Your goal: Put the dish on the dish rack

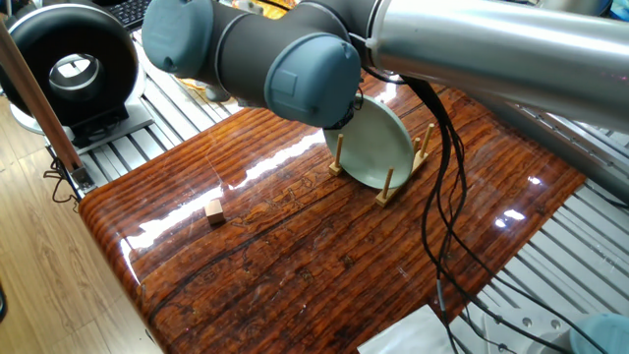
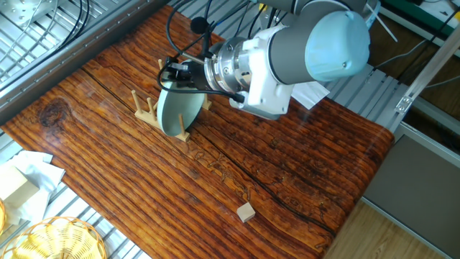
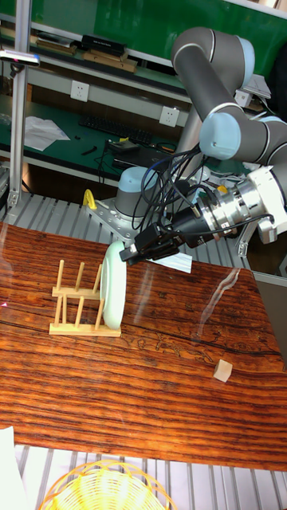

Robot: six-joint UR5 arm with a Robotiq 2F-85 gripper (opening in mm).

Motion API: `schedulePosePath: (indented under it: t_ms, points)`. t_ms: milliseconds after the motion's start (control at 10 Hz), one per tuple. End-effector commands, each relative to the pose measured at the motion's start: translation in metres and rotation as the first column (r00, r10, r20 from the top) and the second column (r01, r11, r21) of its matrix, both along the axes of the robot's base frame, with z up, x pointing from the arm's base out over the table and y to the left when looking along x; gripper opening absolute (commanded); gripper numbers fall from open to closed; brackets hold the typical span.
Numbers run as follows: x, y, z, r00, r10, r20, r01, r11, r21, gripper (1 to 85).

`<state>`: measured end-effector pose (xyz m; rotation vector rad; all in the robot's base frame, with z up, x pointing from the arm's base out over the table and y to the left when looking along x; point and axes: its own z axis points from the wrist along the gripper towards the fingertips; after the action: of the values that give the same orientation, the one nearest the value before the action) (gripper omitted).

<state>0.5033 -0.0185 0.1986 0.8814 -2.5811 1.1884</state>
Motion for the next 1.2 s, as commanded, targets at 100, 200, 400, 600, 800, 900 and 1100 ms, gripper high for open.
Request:
schedulePosePath:
  t_ms: [100,200,400,600,800,900,1100]
  points:
    - [-0.014,0.027,0.006,0.998,-0.052,-0.025,0.054,0.995,0.087,38.3]
    - [-0.022,0.038,0.012,0.996,-0.087,-0.033,0.090,0.990,0.108,37.3]
    - [-0.042,0.067,0.032,0.979,-0.193,-0.060,0.202,0.961,0.191,31.0]
    - [-0.054,0.088,0.053,0.944,-0.309,-0.114,0.329,0.904,0.273,8.3]
    - [-0.055,0.120,0.061,0.898,-0.387,-0.211,0.441,0.788,0.429,1.0]
    - [-0.058,0.124,0.065,0.880,-0.396,-0.262,0.475,0.743,0.472,1.0]
    - [-0.053,0.109,0.069,0.879,-0.399,-0.259,0.476,0.741,0.474,1.0]
